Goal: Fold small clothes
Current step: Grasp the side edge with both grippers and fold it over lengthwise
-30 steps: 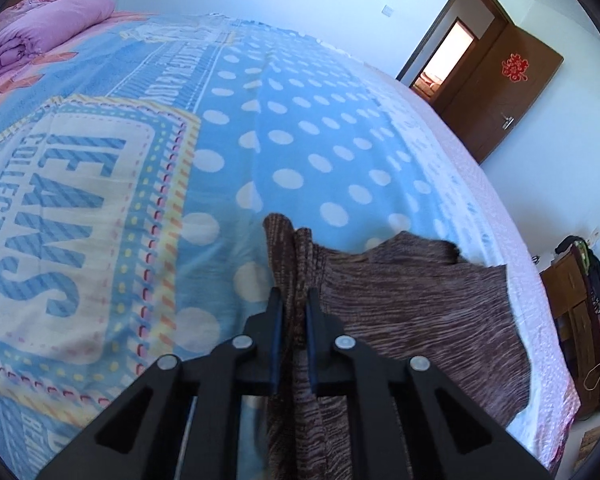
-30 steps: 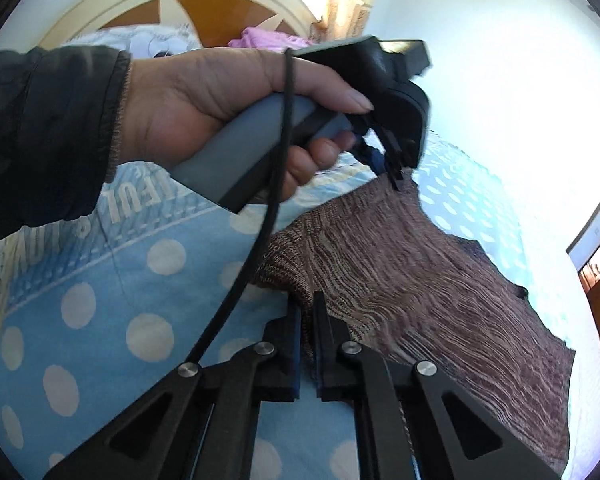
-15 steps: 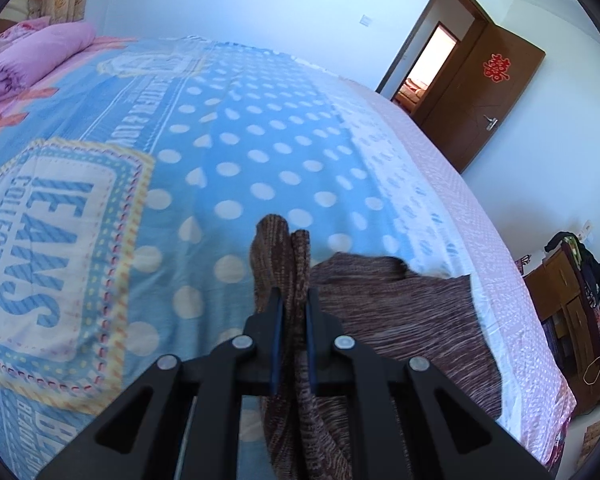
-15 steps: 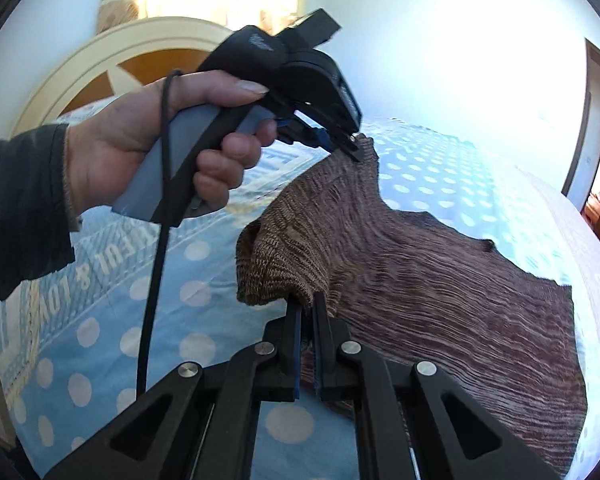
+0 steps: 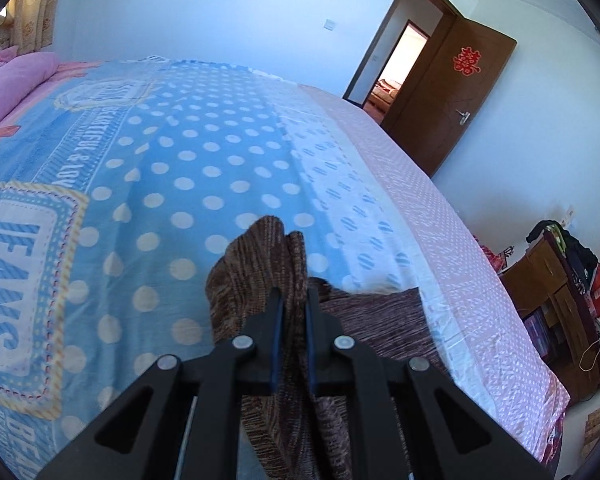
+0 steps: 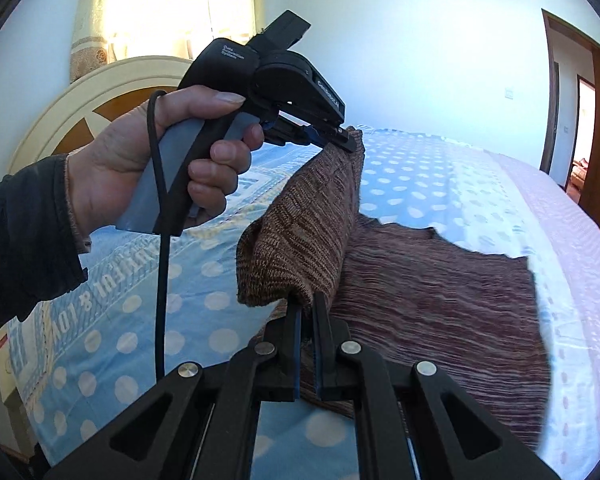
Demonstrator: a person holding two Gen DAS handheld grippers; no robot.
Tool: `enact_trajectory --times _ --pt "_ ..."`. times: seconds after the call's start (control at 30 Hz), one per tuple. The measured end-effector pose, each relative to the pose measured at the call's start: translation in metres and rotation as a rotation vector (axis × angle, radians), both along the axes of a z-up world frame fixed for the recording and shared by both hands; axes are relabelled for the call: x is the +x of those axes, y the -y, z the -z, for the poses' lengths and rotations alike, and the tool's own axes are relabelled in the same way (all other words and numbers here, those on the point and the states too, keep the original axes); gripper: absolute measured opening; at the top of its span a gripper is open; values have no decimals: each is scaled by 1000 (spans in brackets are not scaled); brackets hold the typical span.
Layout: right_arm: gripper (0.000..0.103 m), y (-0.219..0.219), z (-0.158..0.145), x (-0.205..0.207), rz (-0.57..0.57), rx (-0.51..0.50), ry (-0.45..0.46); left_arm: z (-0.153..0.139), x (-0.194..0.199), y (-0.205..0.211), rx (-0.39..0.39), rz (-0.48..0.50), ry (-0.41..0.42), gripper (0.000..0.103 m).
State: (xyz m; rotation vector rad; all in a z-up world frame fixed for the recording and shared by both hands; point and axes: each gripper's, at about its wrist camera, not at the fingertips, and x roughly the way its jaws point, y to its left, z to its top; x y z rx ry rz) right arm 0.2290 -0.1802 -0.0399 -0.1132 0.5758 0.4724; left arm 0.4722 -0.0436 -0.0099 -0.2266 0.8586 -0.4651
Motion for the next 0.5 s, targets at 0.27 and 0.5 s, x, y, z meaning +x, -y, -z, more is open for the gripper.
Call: enact_trajectory --times 0.27,0.5 --pt "4 47 -9 1 59 64 -42 -10 3 45 -13 53 14 10" --pt "4 83 -2 0 106 100 -96 -1 3 91 0 116 1 10"
